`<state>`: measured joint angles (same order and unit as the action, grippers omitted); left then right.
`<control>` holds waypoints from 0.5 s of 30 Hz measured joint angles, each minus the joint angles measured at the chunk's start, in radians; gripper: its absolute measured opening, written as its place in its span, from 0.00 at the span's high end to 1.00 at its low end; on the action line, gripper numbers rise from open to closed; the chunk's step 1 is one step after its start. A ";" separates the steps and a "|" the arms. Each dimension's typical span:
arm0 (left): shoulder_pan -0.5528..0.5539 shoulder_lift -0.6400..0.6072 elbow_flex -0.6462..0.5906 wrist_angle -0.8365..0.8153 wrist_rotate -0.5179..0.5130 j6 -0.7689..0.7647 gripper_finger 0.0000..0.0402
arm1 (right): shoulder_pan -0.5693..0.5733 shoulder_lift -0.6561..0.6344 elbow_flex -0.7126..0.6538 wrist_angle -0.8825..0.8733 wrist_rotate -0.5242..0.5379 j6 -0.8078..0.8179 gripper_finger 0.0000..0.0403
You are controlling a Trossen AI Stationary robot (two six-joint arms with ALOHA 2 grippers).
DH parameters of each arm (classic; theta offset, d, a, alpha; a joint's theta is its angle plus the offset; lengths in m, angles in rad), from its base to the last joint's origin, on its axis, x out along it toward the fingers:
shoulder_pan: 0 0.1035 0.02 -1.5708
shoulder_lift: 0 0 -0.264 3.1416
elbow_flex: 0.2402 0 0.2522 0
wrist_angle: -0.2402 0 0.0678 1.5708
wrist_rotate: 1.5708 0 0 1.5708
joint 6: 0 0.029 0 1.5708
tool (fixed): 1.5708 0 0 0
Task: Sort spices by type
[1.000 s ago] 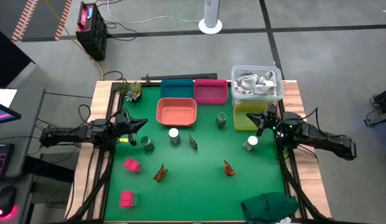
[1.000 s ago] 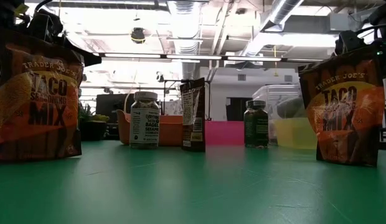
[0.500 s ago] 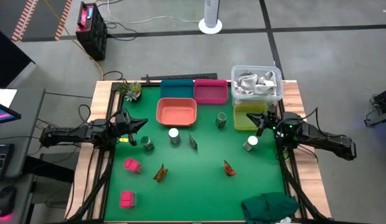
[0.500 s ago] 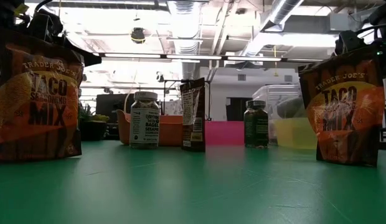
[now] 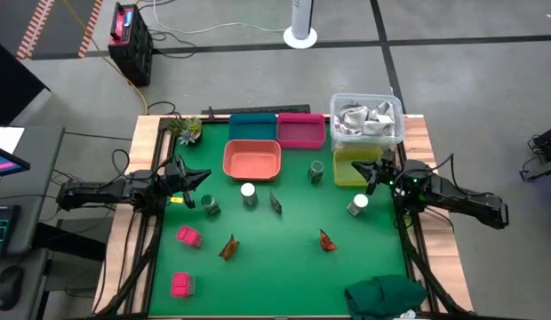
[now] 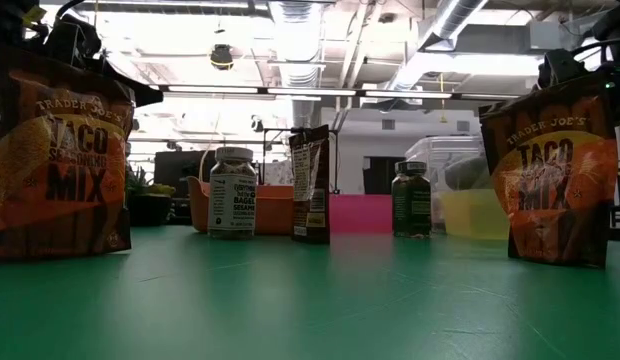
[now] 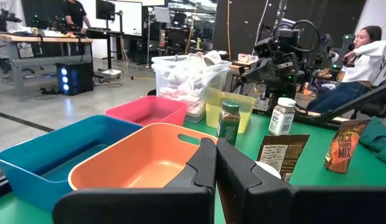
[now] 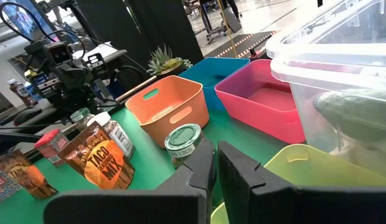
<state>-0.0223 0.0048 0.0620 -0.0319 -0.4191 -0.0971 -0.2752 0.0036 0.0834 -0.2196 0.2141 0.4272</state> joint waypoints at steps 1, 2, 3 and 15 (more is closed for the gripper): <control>0.000 0.000 0.000 0.000 0.000 0.000 1.00 | 0.000 0.000 0.000 0.000 0.000 0.000 0.87; 0.000 0.000 0.000 0.000 0.000 0.000 1.00 | 0.000 0.000 0.000 0.000 0.000 0.000 0.87; 0.000 0.000 0.000 0.000 0.000 0.000 1.00 | 0.000 0.000 0.000 0.000 0.000 0.000 0.87; 0.000 0.000 0.000 0.000 0.000 0.093 1.00 | 0.000 0.000 0.000 0.000 0.000 0.000 0.87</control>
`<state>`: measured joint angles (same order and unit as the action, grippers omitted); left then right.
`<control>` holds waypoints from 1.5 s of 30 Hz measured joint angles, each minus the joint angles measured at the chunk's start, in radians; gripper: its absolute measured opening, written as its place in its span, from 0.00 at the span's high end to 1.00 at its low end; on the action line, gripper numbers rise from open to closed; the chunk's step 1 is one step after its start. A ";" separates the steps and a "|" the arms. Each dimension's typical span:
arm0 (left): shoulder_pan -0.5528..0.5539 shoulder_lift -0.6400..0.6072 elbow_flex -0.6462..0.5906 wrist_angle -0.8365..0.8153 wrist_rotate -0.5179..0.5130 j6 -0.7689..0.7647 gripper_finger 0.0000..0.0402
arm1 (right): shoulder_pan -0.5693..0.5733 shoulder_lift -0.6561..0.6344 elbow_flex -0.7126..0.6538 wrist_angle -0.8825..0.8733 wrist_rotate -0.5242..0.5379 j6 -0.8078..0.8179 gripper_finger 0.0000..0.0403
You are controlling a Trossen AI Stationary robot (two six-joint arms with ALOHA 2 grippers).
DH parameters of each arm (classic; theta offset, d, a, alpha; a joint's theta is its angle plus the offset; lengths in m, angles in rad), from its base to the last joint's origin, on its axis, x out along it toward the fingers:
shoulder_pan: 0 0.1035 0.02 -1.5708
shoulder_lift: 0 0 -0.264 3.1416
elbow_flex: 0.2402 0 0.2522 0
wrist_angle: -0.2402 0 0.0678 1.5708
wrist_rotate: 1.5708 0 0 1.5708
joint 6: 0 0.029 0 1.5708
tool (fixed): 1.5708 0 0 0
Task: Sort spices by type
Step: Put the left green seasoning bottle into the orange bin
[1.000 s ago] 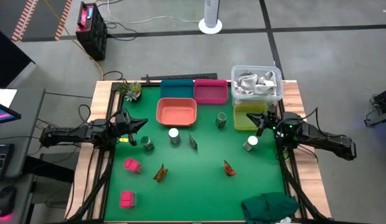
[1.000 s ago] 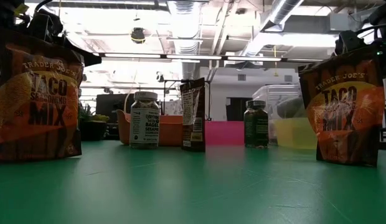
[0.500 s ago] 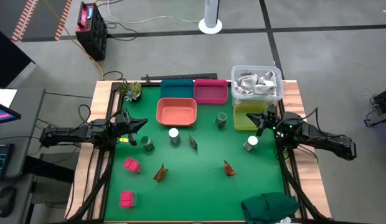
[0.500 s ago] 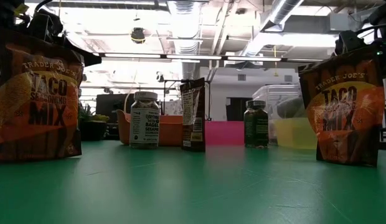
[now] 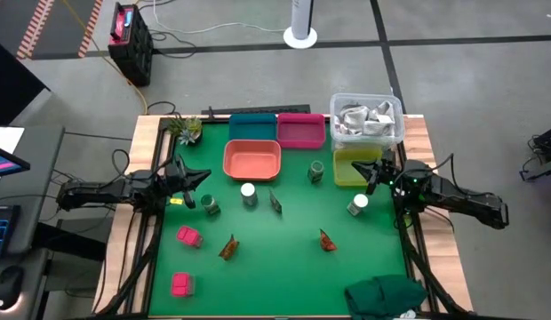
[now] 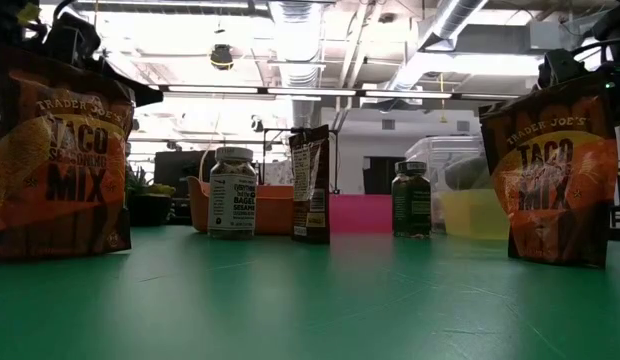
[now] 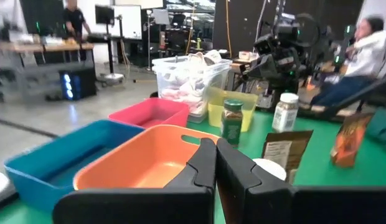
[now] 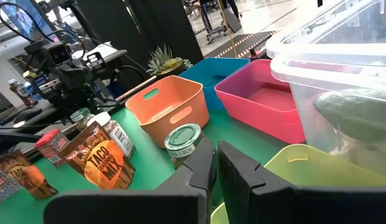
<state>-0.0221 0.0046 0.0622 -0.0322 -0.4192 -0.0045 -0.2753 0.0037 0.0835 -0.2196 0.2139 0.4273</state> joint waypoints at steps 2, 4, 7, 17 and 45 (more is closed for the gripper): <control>0.000 0.000 0.000 0.000 0.000 0.042 1.00 | 0.000 0.000 0.000 0.000 0.000 0.000 0.87; 0.000 0.000 0.000 0.000 -0.001 0.057 1.00 | 0.000 0.000 0.000 0.000 0.000 0.000 0.87; 0.000 0.000 0.000 0.000 -0.021 0.060 1.00 | -0.002 0.000 0.000 0.002 0.000 -0.032 0.87; 0.000 0.000 0.000 0.001 -0.022 0.050 1.00 | -0.002 0.000 -0.007 0.131 0.000 0.171 0.87; 0.000 0.000 -0.003 0.221 -0.071 -0.674 1.00 | -0.002 0.003 -0.001 0.206 0.023 0.670 0.87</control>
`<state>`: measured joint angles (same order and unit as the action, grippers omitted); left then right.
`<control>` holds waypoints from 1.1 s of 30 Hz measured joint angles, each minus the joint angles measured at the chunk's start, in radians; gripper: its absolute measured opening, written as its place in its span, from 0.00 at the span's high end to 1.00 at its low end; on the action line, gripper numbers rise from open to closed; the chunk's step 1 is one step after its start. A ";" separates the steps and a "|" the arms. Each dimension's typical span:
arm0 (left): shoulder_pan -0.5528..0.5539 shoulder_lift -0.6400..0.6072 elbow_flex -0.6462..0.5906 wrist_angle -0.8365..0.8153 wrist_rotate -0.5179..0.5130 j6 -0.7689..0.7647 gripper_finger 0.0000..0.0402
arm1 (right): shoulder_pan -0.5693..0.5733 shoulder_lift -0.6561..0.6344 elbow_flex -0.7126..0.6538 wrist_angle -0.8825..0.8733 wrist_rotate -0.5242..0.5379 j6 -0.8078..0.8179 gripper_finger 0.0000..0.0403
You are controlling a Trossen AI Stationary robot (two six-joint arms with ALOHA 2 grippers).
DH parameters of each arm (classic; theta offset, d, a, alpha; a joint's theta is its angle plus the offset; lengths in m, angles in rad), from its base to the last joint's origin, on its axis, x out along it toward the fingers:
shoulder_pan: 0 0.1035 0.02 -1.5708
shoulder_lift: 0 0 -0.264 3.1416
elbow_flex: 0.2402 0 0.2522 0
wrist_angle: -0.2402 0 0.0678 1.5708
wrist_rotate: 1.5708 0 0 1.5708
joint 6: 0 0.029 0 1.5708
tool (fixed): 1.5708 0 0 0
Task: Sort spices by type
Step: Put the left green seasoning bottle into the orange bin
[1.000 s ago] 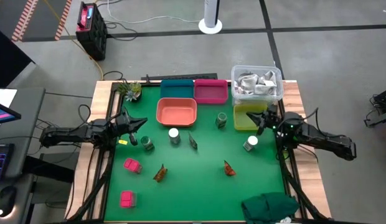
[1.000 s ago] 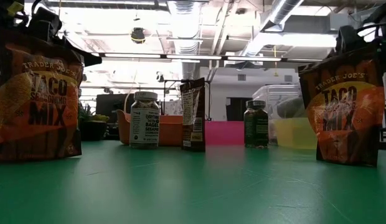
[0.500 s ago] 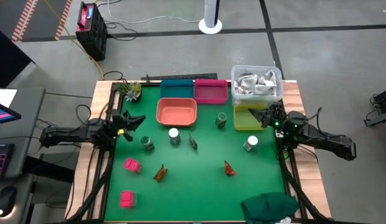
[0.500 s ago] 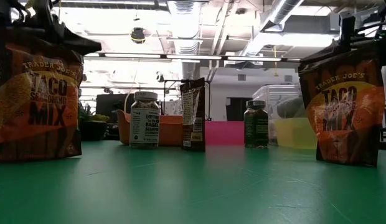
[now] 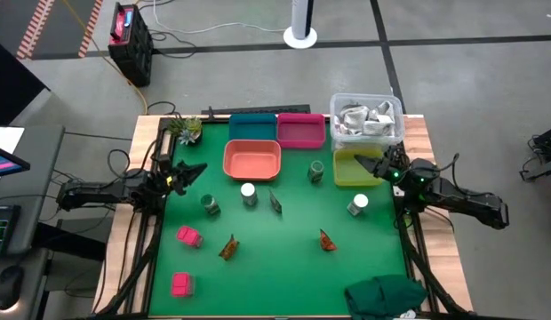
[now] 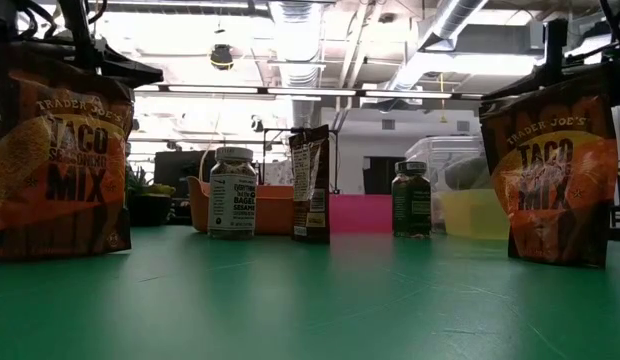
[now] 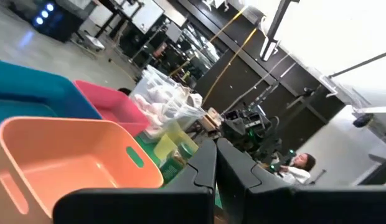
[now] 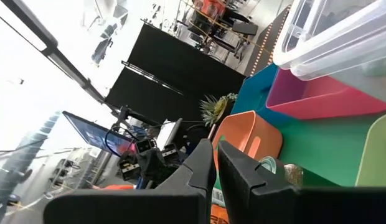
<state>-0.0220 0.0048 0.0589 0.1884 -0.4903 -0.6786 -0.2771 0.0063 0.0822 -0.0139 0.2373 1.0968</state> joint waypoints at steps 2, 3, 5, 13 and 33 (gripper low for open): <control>0.000 0.000 0.000 0.000 -0.016 -0.025 1.00 | 0.000 0.000 0.000 0.000 0.001 0.027 0.87; 0.000 0.000 0.000 0.000 -0.021 -0.038 1.00 | 0.000 0.000 0.000 0.000 0.001 0.040 0.87; 0.000 0.000 0.001 0.000 -0.005 -0.055 1.00 | 0.000 0.003 0.001 0.001 0.017 0.067 0.87; 0.000 0.113 0.127 -0.166 0.074 -0.109 1.00 | -0.011 0.101 0.082 -0.001 0.061 -0.031 0.92; 0.000 1.010 0.821 -0.769 0.128 0.036 0.62 | 0.071 0.497 0.505 -0.250 -0.106 -0.532 0.91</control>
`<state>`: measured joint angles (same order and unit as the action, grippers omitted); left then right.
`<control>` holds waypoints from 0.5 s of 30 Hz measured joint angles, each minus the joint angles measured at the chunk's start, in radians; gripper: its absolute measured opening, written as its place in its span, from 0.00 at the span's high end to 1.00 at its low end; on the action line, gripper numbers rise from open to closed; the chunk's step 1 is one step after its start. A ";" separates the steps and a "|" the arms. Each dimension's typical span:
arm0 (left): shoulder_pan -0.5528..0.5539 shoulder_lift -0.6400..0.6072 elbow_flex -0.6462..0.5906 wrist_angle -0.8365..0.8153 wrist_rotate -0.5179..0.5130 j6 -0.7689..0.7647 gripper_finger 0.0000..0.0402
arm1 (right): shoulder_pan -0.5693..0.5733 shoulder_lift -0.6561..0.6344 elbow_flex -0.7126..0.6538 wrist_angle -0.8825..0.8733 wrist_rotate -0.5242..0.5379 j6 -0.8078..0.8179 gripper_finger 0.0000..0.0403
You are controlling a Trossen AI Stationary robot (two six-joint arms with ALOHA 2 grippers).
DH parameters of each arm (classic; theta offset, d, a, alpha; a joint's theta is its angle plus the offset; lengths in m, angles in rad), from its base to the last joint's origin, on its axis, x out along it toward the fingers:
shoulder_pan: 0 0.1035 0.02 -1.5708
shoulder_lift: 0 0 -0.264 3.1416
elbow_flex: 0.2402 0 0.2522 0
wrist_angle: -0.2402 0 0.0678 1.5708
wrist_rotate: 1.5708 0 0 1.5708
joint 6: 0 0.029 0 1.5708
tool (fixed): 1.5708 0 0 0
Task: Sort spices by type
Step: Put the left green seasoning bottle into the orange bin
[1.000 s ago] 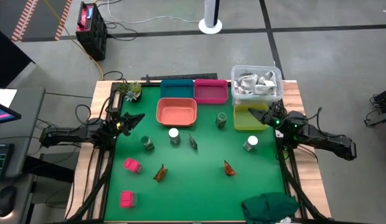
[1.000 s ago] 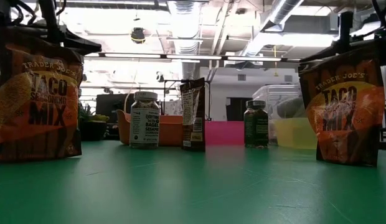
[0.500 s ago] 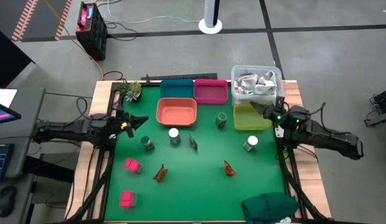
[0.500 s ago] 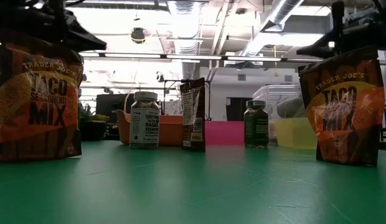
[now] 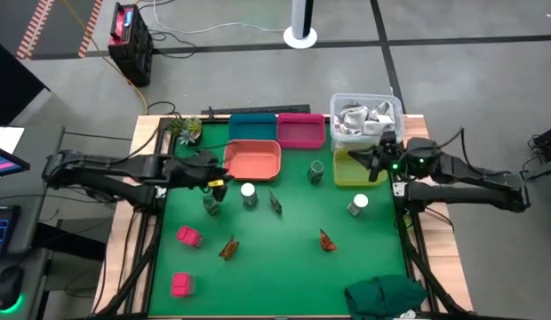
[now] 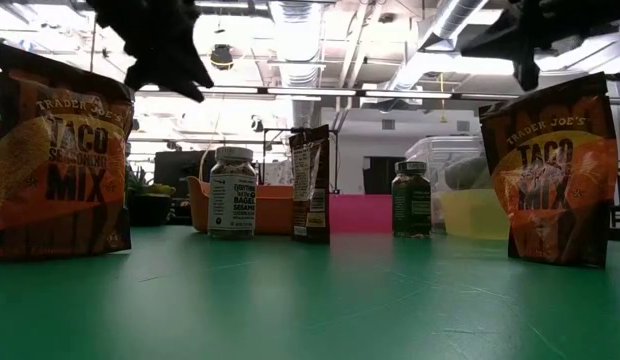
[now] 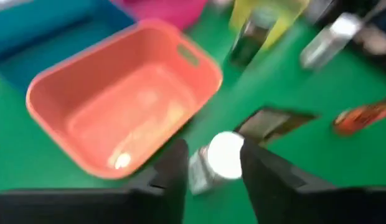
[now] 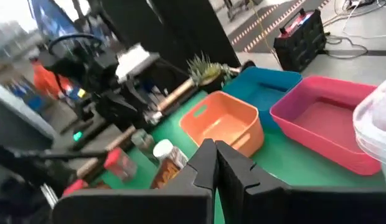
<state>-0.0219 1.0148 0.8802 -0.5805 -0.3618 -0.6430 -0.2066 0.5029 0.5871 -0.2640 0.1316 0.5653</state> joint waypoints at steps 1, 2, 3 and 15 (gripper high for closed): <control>0.000 0.031 0.038 -0.060 0.028 -0.001 0.58 | 0.011 0.013 0.012 -0.001 -0.001 -0.015 0.89; 0.000 0.060 0.076 -0.116 0.055 0.005 0.55 | 0.023 0.024 0.025 -0.001 -0.002 -0.038 0.88; 0.000 0.085 0.109 -0.171 0.080 0.011 0.52 | 0.036 0.032 0.035 0.002 -0.003 -0.072 0.86; -0.001 0.244 0.213 -0.461 0.247 -0.004 0.26 | 0.095 0.101 0.058 -0.009 -0.003 -0.204 0.44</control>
<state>-0.0231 1.2593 1.0931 -1.0410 -0.1143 -0.6473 -0.1115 0.6035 0.6453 -0.2733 0.1287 0.3613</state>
